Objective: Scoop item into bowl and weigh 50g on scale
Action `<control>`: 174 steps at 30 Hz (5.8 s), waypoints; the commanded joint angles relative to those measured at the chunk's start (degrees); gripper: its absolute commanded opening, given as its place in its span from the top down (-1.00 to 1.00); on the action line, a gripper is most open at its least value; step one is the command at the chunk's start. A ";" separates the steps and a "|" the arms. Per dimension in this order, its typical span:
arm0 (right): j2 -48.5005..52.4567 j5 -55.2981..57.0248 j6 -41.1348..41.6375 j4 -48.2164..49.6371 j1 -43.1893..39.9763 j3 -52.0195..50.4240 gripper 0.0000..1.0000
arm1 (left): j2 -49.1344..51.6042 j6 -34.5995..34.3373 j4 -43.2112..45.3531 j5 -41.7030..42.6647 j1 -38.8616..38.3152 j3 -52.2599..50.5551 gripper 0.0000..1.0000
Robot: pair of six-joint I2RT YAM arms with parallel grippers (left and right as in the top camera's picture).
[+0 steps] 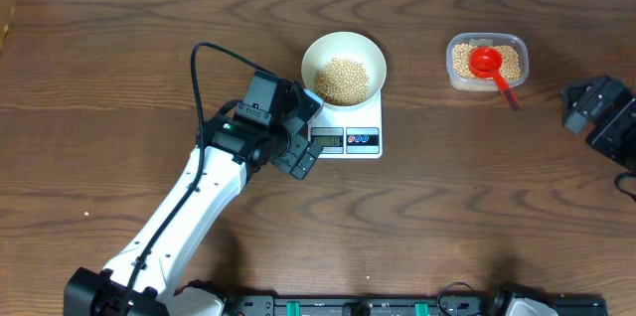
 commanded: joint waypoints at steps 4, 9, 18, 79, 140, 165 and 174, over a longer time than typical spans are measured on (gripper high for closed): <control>-0.39 6.10 -0.57 0.37 -0.26 -0.33 -0.98 | 0.02 0.55 -0.17 0.74 0.13 -0.44 -0.95; -4.37 17.73 -2.60 7.82 7.34 -6.69 -0.99 | 0.02 0.55 -0.15 0.74 0.13 -0.44 -0.96; -23.76 22.93 -6.99 27.91 17.75 -32.22 -0.99 | 0.02 0.55 -0.15 0.74 0.13 -0.44 -0.95; -63.04 17.33 -31.78 72.96 17.22 -96.72 -0.98 | 0.02 0.55 -0.17 0.74 0.13 -0.44 -0.95; -62.99 17.16 -29.90 72.98 17.20 -96.70 -0.99 | -11.43 0.46 -7.28 -0.55 0.17 -0.44 -0.96; -62.99 17.16 -29.90 72.98 17.20 -96.70 -0.99 | -53.99 -5.35 20.79 -5.09 15.06 -26.56 -0.96; -62.99 17.16 -29.90 72.98 17.20 -96.70 -0.99 | -68.26 -9.14 27.56 -5.11 20.11 -39.47 -0.95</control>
